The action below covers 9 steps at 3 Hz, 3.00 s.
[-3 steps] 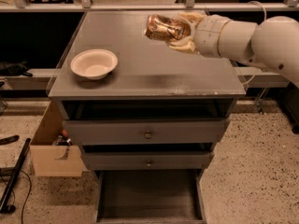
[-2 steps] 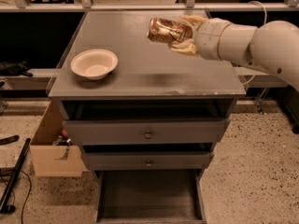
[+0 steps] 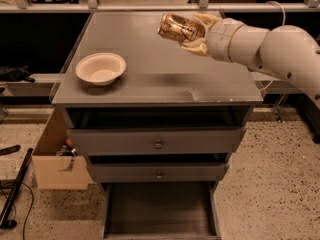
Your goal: Pick orange can from bottom drawer and place on counter
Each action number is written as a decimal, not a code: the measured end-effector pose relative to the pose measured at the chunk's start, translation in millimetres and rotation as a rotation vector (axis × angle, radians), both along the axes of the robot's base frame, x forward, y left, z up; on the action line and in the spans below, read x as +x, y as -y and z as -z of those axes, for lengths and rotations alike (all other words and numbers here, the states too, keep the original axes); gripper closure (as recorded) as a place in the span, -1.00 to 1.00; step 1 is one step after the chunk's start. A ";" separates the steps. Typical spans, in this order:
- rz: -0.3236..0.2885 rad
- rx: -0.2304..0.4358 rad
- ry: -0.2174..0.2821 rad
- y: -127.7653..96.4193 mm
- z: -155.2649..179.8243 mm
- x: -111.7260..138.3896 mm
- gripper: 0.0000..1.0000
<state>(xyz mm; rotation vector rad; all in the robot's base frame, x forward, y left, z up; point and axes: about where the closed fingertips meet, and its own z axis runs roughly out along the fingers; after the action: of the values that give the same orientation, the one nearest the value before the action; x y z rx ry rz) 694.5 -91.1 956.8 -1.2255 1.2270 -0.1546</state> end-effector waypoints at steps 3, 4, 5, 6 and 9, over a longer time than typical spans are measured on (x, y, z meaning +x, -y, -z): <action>0.071 0.163 -0.079 -0.7 16.5 -12.8 1.00; 0.105 0.218 -0.084 1.3 19.8 -11.4 1.00; 0.136 0.209 -0.108 8.2 32.5 -3.5 1.00; 0.161 0.182 -0.138 17.9 46.9 -0.7 1.00; 0.193 0.140 -0.191 34.4 70.5 -5.5 0.46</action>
Offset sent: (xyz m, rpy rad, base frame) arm -0.0160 0.0000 -0.0204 0.1849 0.1136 -0.0809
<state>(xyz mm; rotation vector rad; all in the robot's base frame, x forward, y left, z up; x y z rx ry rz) 689.0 -125.5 886.3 -1.0170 1.4978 -0.0923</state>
